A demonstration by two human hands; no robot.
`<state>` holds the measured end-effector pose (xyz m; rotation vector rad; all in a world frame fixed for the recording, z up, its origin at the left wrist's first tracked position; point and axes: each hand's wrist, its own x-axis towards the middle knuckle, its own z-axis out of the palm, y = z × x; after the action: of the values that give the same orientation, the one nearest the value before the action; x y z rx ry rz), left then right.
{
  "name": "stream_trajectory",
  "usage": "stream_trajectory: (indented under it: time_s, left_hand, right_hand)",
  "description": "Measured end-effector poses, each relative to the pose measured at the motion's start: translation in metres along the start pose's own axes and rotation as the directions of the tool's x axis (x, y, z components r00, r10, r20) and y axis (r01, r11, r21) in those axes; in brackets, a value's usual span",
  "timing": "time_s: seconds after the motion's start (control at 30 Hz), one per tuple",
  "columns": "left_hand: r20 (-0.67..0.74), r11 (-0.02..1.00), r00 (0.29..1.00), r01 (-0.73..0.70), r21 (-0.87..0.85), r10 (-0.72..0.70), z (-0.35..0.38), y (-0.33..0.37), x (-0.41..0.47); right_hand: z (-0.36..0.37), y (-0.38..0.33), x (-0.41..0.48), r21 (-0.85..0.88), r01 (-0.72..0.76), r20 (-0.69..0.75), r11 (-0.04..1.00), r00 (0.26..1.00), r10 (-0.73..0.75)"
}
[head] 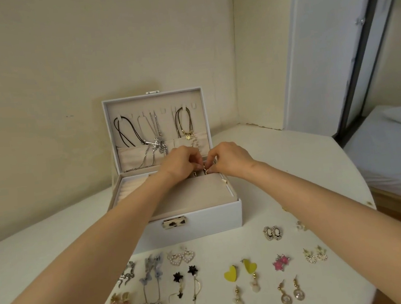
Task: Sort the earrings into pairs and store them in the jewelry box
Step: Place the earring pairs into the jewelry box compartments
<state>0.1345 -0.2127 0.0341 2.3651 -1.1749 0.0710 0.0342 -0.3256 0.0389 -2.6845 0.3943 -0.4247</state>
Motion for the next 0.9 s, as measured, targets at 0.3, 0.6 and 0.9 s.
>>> stream_trajectory:
  time_s: [0.3, 0.6, 0.9]
  left_hand:
    - [0.0, 0.99, 1.0, 0.022, 0.136, -0.022, -0.004, 0.0, -0.006]
    - [-0.062, 0.982, 0.998, 0.016, 0.187, -0.004, -0.014, 0.002, -0.019]
    - [-0.096, 0.973, 0.968, -0.231, 0.006, 0.231, -0.012, 0.053, -0.076]
  right_hand:
    - [0.0, -0.001, -0.005, -0.037, -0.024, -0.023, 0.999, 0.999, 0.023]
    - [-0.013, 0.005, -0.021, 0.061, -0.016, -0.102, 0.998, 0.995, 0.022]
    - [-0.041, 0.015, -0.078, 0.076, 0.002, 0.028, 0.997, 1.0, -0.004]
